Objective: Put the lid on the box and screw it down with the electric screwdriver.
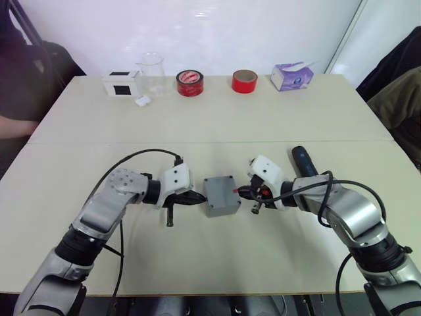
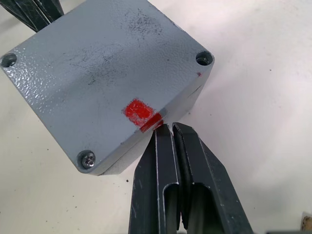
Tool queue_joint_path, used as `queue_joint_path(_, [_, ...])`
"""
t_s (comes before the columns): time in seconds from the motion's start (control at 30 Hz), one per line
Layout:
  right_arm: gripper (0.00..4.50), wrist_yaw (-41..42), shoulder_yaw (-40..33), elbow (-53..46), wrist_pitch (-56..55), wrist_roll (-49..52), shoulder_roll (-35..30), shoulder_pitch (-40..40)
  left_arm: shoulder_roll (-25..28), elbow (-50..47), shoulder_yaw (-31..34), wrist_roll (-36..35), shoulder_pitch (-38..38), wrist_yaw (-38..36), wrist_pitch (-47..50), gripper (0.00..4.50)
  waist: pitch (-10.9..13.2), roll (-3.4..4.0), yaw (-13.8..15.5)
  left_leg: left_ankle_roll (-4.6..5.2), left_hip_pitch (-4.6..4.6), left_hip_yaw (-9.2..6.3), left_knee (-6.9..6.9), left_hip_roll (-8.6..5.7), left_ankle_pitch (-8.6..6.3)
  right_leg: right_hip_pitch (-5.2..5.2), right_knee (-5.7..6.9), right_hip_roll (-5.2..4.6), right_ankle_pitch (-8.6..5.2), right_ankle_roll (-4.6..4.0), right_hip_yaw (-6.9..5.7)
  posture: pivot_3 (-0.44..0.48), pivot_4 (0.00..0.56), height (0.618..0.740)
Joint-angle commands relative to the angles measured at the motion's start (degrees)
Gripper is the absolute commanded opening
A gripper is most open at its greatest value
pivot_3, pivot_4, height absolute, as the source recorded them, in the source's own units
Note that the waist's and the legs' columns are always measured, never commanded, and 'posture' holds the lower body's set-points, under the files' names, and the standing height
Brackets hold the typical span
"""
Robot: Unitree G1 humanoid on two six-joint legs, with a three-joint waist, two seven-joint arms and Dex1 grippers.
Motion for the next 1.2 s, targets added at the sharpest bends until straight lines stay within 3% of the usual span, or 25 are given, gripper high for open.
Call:
queue_joint_path(0.03, [0.05,1.79,-0.57,-2.55,0.14,1.65,-0.68,-1.45,1.25,-3.56,2.21,-1.59,0.5,0.22,-0.14,0.0,0.0,0.0,-0.01,0.0,0.0,0.0,0.0,0.0,0.0,0.0,0.0,0.0,0.0,0.0,0.0,0.0,0.15,0.74])
queue_joint_path(0.3, [0.05,1.04,-5.09,-3.13,0.18,1.99,-2.59,-2.36,5.69,-5.96,6.48,-3.53,2.32,0.22,0.62,0.0,0.0,0.0,-0.05,0.0,0.02,0.0,0.0,0.02,0.0,0.0,0.02,0.0,0.0,0.0,0.0,0.0,0.15,0.74])
queue_joint_path(0.47, [0.05,-4.14,-8.8,5.35,-5.45,-2.08,-0.86,-5.39,6.3,-6.53,9.86,-6.38,0.41,0.98,2.22,0.0,0.0,0.0,0.04,-0.01,0.02,0.01,0.02,0.0,0.0,0.0,0.06,-0.02,0.0,0.0,0.01,0.0,0.15,0.74])
queue_joint_path(0.57, [0.83,-5.18,-9.39,11.24,-9.8,-3.73,0.57,-5.82,5.5,-6.5,10.99,-8.3,-1.77,1.77,3.5,0.0,-0.01,-0.03,0.12,-0.01,0.03,0.01,0.02,0.0,0.01,0.0,0.06,-0.01,0.0,0.0,0.0,0.0,0.15,0.74])
queue_joint_path(0.77, [3.44,-6.23,-10.19,18.44,-15.52,-5.32,3.6,-4.85,3.51,-7.09,12.49,-12.01,-5.07,4.22,6.58,0.0,-0.01,-0.02,-0.18,-0.02,0.03,0.07,0.02,0.0,0.01,-0.01,0.08,0.0,0.0,0.0,0.06,0.0,0.15,0.74])
queue_joint_path(0.8, [3.63,-6.1,-10.29,19.44,-16.28,-5.3,4.11,-4.91,3.17,-7.2,12.71,-12.72,-5.53,4.59,7.25,0.0,-0.01,-0.02,-0.21,-0.03,0.04,0.07,0.02,0.0,0.02,-0.01,0.1,0.01,0.0,0.0,0.06,0.0,0.15,0.74])
queue_joint_path(1.2, [3.63,-6.87,-12.87,34.02,-19.31,-5.1,10.3,-9.22,3.36,-9.03,11.54,-14.28,-6.41,5.91,8.92,0.0,-0.01,-0.02,-0.18,-0.09,0.1,0.11,0.02,0.0,0.06,-0.02,0.22,0.02,0.0,0.0,0.13,0.0,0.15,0.74])
